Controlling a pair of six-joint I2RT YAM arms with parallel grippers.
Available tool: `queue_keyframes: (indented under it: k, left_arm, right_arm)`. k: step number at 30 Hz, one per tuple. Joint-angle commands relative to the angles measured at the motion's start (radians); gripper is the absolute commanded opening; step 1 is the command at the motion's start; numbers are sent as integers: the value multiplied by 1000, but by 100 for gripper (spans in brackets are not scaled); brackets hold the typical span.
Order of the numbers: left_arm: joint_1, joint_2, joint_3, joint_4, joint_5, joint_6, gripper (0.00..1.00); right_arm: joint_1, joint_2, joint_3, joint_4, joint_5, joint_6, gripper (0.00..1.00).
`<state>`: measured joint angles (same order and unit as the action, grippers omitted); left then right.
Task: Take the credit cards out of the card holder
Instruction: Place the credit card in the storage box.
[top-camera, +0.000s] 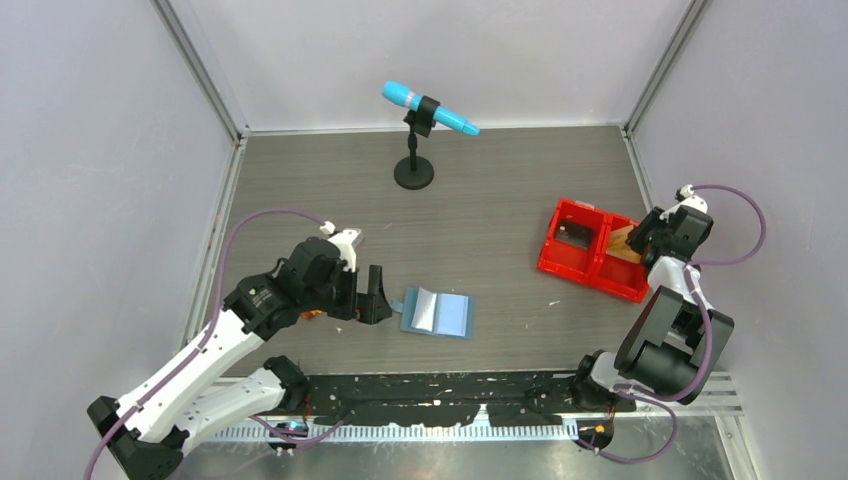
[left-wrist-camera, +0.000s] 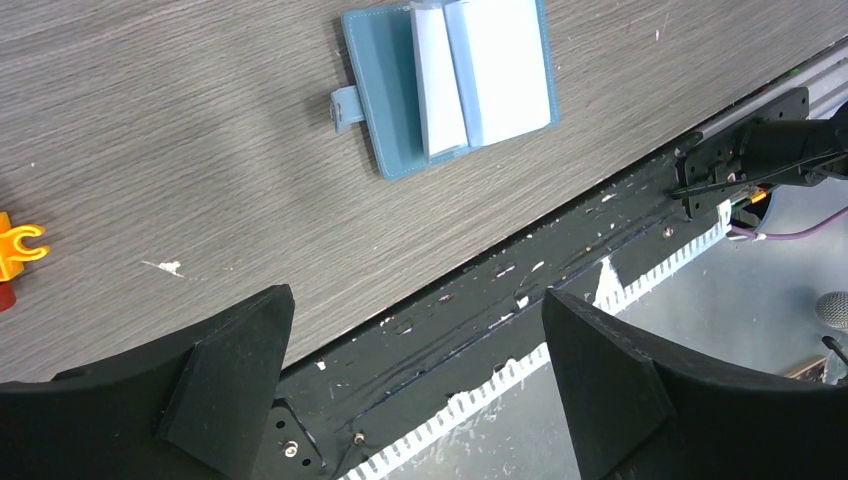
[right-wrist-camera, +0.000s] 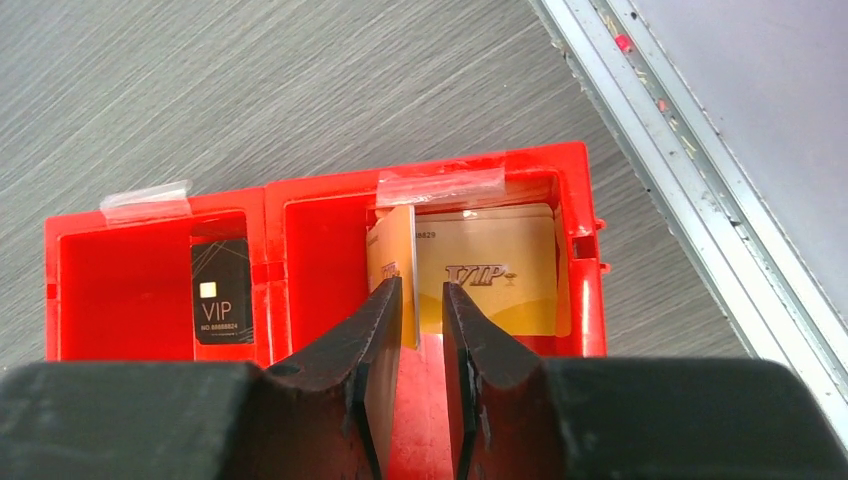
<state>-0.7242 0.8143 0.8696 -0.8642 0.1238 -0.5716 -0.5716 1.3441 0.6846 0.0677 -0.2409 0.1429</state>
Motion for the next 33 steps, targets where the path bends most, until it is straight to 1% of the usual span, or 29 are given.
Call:
queue_keyframes:
  k: [1,16,22,28,33]
  left_arm:
    - [2,-24,18,27,-5,1,99]
    - [2,-41,-3,31,-25,19,99]
    - [2,-41,-9,51,-20,19,99]
    - [2,-62,-30,75,-10,12,99]
    - [2,-82,-46,79,-19,19,99]
  right_arm:
    - [-4,-19,44,-14,52,-16,28]
    - [1,-10,69,-60,140,0,25]
    - [45,-33,89,-111,162,7,25]
    - [115,-76,105,-145,193,-2,25]
    - [134,-50,96,-136,187,3,22]
